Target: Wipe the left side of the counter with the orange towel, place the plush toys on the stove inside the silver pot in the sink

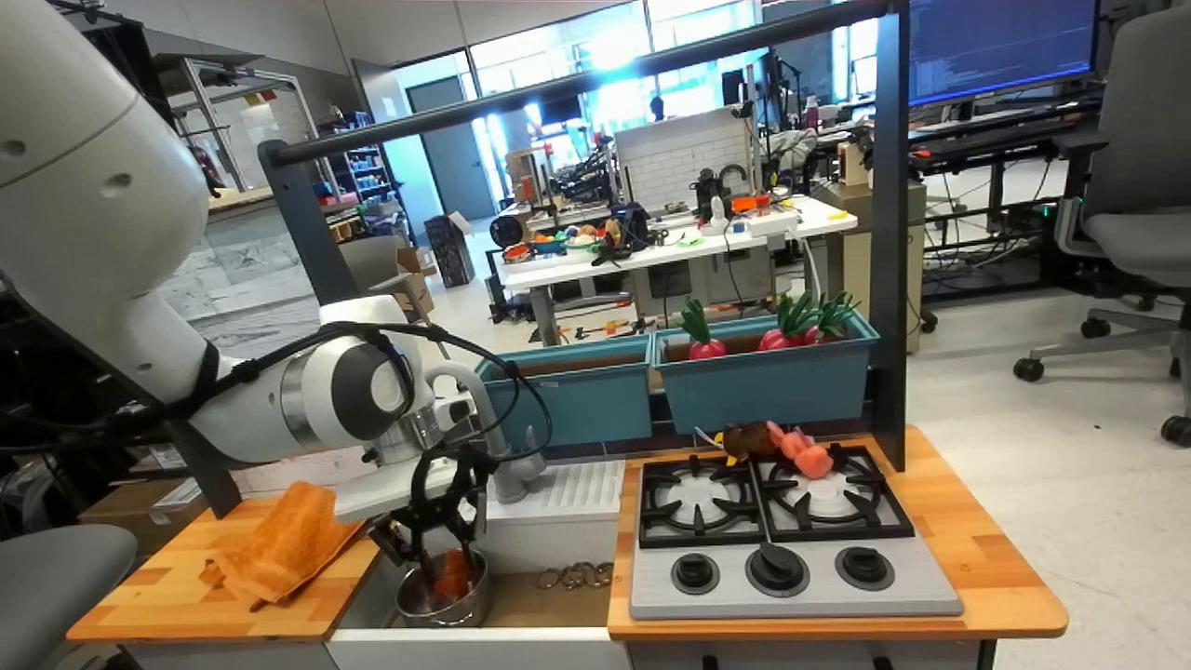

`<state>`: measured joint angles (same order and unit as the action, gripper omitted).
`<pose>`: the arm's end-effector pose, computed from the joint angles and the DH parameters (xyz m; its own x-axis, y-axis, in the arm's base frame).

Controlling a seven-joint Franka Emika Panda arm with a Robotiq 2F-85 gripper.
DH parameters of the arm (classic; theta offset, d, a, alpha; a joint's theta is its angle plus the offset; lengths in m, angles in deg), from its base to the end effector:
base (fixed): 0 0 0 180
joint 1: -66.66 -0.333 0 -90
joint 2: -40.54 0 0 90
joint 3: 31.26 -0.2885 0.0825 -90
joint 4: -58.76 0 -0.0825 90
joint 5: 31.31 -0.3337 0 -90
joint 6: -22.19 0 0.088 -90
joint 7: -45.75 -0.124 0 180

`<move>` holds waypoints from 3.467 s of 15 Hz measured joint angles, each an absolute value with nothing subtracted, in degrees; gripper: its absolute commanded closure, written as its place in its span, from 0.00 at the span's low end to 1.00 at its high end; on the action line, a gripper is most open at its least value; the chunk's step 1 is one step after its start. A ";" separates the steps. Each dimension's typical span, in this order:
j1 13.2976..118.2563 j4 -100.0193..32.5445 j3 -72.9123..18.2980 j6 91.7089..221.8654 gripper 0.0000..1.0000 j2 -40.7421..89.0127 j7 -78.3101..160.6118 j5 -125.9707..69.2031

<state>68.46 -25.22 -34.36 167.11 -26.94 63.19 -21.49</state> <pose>0.6036 0.0113 -0.0189 0.8975 0.4253 -0.1165 0.4279 -0.9038 -0.0028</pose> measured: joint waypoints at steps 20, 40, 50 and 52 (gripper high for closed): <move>67.93 -50.72 -22.59 164.48 0.00 0.05 58.52 -15.44; 89.69 -40.48 -26.69 190.07 0.00 -6.12 63.98 -27.30; 90.11 -22.43 -28.39 192.15 0.00 -22.36 58.71 -27.41; 90.12 -21.88 -28.39 192.11 0.00 -22.61 58.66 -27.42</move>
<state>90.12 -21.88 -28.39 192.11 -22.61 58.66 -27.42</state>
